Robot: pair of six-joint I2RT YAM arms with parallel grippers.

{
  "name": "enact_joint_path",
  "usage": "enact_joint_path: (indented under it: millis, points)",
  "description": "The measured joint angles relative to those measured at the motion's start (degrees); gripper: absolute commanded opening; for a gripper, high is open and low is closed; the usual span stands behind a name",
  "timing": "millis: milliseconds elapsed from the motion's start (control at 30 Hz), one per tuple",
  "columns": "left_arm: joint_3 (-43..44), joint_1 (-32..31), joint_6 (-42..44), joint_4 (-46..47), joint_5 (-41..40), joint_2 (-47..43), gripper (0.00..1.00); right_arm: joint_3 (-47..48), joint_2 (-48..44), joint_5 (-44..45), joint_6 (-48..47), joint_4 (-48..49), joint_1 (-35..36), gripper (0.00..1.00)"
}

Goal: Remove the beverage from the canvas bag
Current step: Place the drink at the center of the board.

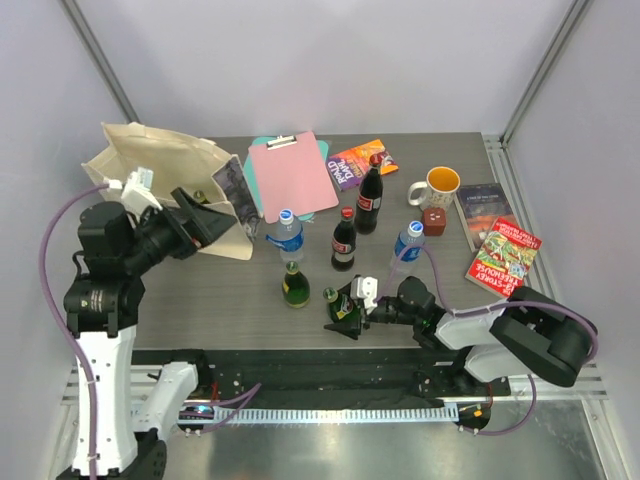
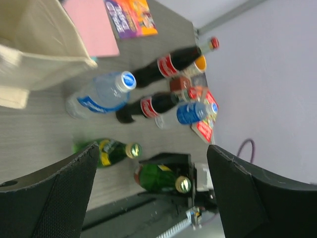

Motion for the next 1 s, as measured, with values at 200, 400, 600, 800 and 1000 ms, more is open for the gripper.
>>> enact_joint_path:
  millis: [200, 400, 600, 800, 1000]
  points:
    - [-2.5, -18.0, -3.0, -0.7, -4.8, 0.7, 0.86, 0.0, 4.8, -1.1, 0.3, 2.2, 0.0, 0.01]
    - [-3.1, -33.6, -4.8, -0.3, -12.2, 7.6, 0.79, 0.0, 8.1, -1.1, 0.3, 2.4, 0.0, 0.03]
    - [-4.9, -43.1, -6.1, 2.1, -15.8, 15.8, 0.77, 0.0, 10.0, -0.8, 0.3, 3.2, 0.0, 0.04]
    - [-7.8, -46.9, -7.0, 3.1, -17.3, 17.6, 0.73, 0.1, 10.6, -0.1, 0.5, 4.0, -0.1, 0.08]
    - [-9.7, -50.7, -7.2, 4.3, -17.9, 21.0, 0.73, 0.1, 10.6, 0.1, 1.0, 4.0, -1.0, 0.09]
